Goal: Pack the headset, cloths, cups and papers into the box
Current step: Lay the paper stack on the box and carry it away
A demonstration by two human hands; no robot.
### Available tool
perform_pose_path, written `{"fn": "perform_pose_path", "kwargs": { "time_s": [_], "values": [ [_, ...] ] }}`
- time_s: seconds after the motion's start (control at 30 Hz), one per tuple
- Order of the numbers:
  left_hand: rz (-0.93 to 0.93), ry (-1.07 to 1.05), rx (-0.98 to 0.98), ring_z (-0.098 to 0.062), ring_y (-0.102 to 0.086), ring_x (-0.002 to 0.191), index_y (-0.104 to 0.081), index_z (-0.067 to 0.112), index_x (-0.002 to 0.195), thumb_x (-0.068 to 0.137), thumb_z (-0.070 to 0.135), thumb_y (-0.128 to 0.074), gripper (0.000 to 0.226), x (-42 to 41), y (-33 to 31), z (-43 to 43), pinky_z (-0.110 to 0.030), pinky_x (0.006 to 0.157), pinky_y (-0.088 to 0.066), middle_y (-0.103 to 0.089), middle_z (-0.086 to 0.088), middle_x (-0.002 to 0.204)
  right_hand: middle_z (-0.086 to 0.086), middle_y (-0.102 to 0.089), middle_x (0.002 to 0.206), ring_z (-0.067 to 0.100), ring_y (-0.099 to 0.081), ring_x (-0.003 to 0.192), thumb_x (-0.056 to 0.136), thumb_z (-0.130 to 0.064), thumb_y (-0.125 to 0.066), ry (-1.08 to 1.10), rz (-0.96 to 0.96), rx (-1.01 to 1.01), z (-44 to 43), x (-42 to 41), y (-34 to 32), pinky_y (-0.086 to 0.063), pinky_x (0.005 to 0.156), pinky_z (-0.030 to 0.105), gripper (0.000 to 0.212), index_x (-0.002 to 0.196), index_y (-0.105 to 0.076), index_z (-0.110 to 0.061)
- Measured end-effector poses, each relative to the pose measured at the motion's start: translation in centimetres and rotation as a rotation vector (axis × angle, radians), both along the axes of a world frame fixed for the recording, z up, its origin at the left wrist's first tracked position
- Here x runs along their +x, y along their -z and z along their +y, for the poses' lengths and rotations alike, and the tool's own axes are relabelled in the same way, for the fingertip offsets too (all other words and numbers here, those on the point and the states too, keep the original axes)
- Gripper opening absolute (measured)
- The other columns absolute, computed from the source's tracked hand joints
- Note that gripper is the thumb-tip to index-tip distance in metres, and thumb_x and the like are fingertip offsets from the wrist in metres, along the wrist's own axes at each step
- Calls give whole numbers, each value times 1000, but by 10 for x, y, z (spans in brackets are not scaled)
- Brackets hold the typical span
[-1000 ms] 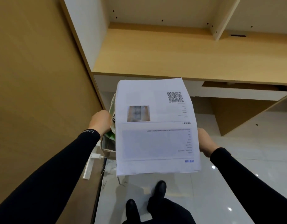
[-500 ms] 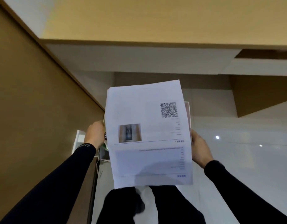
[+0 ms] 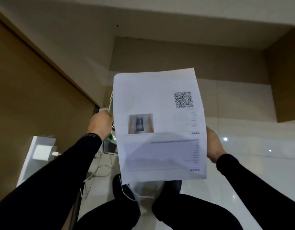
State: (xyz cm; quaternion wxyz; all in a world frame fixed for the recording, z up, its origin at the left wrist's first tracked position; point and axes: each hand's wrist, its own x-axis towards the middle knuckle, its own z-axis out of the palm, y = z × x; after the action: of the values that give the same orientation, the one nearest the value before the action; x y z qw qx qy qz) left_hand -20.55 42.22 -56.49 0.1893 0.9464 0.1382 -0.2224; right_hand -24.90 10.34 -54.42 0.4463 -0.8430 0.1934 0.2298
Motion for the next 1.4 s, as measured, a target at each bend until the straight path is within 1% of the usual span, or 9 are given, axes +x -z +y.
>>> {"fn": "perform_pose_path", "kwargs": {
  "time_s": [0.13, 0.47, 0.67, 0.8, 0.87, 0.9, 1.0, 1.13, 1.4],
  "values": [
    [-7, -12, -6, -45, -59, 86, -50, 0, 68, 88, 2, -50, 20, 28, 60, 4, -33, 67, -36, -63, -30, 88, -6, -61, 74, 11, -51, 62, 87, -7, -53, 33, -24, 46, 4, 28, 61, -43, 69, 32, 26, 72, -52, -29],
    [-83, -39, -23, -49, -58, 93, -33, 7, 47, 92, 1, -46, 47, 68, 176, 14, -51, 83, -46, -60, -41, 95, 8, -62, 76, 24, -54, 65, 89, -10, -52, -19, -27, 44, 24, 90, 207, -47, 65, 38, 16, 75, -51, -19],
    [-86, -117, -153, -56, -50, 101, -38, -4, 49, 91, -2, -44, 42, 83, 222, 27, -38, 54, -31, -51, -39, 73, 10, -64, 81, 24, -55, 60, 89, -14, -53, -42, 3, 45, 38, 109, 260, -44, 51, 27, 17, 104, -57, -7],
    [-65, -189, -179, -36, -43, 66, -32, 5, 47, 92, -2, -44, 47, 91, 244, 33, -31, 58, -28, -42, -29, 62, 5, -66, 81, 19, -57, 57, 85, -17, -58, -47, 9, 32, 45, 122, 276, -43, 47, 24, 26, 110, -59, -9],
    [-80, -248, -225, -51, -49, 84, -29, 7, 45, 90, -2, -46, 49, 93, 253, 36, -30, 57, -25, -38, -23, 55, 8, -70, 91, 22, -62, 65, 83, -22, -61, -43, -3, 23, 46, 128, 278, -45, 51, 27, 35, 116, -58, -12],
    [-95, -301, -275, -39, -40, 55, -31, 7, 45, 90, -1, -47, 48, 93, 256, 38, -30, 55, -25, -37, -18, 53, 11, -71, 99, 25, -64, 71, 82, -25, -61, -30, -8, 25, 46, 130, 278, -46, 54, 28, 41, 122, -56, -14],
    [-5, -449, -395, -29, -49, 66, -50, 4, 61, 91, 3, -48, 30, 87, 258, 44, -31, 59, -39, -54, -21, 78, 16, -70, 108, 27, -64, 79, 87, -28, -56, 75, 44, 42, 44, 123, 272, -49, 54, 28, 46, 130, -50, -16],
    [449, -444, -587, -29, -61, 85, -59, 14, 102, 93, 19, -51, 14, 75, 243, 40, -45, 55, -59, -58, -6, 104, 16, -64, 76, 25, -55, 53, 90, -17, -49, 62, 223, 83, 44, 109, 264, -43, 42, 21, 29, 105, -63, 2],
    [185, -820, -826, -33, -62, 87, -54, 15, 114, 88, 54, -50, 47, 101, 263, 55, -42, 51, -60, -49, -4, 126, 9, -66, 70, 25, -57, 54, 88, -11, -56, 284, 16, 167, 57, 141, 267, -45, 38, 21, 16, 98, -67, -11]
  ]
}}
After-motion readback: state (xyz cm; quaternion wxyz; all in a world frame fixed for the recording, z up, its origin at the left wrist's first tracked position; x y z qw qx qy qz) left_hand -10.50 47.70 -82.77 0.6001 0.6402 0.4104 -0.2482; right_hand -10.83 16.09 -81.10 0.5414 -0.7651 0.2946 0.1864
